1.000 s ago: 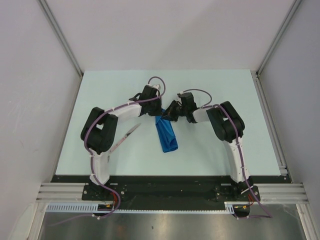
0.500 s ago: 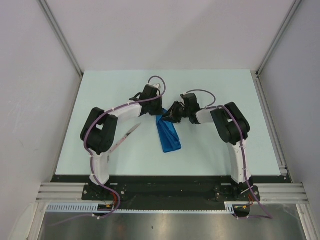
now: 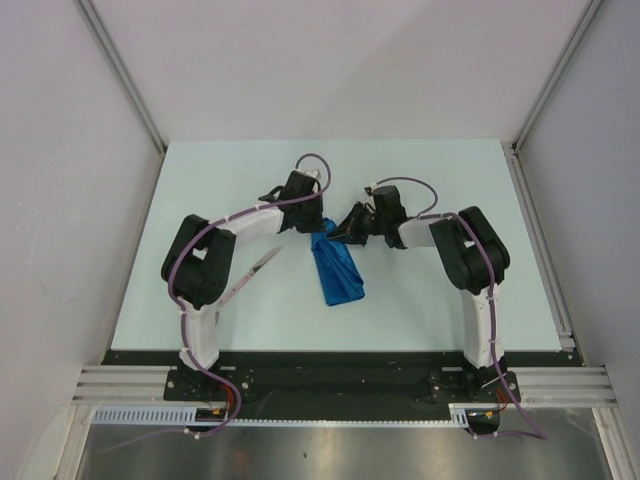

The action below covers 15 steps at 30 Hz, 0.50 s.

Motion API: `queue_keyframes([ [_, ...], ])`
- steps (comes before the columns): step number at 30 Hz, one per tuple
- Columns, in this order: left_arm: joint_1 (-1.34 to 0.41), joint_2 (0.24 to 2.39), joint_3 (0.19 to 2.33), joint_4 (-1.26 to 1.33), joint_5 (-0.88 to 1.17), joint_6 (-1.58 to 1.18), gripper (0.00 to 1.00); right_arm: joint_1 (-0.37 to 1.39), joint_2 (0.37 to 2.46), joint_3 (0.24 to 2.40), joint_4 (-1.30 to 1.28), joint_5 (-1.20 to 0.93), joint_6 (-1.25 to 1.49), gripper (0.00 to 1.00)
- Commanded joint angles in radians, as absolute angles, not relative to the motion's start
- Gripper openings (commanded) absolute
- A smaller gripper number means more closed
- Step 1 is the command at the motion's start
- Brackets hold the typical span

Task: Fold the napkin into a case and place the utensils inside
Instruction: Stuff the top corner of the smaller-rectangle-folded napkin into the folded napkin.

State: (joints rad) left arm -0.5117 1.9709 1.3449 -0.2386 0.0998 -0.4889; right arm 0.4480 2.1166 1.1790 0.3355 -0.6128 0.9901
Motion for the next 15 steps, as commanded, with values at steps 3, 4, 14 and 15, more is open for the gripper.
queue_keyframes([
  [3,-0.511,1.947,1.345,-0.232,0.115,-0.489,0.00,0.440,2.129,1.227,0.361,-0.615,0.985,0.00],
  [4,-0.511,1.945,1.345,-0.230,0.118,-0.491,0.00,0.440,2.138,1.238,0.356,-0.612,0.985,0.00],
  [14,-0.511,1.947,1.335,-0.210,0.140,-0.508,0.00,0.477,2.266,1.362,0.436,-0.603,1.086,0.00],
  [15,-0.511,1.948,1.332,-0.200,0.146,-0.509,0.00,0.482,2.276,1.371,0.471,-0.603,1.100,0.00],
])
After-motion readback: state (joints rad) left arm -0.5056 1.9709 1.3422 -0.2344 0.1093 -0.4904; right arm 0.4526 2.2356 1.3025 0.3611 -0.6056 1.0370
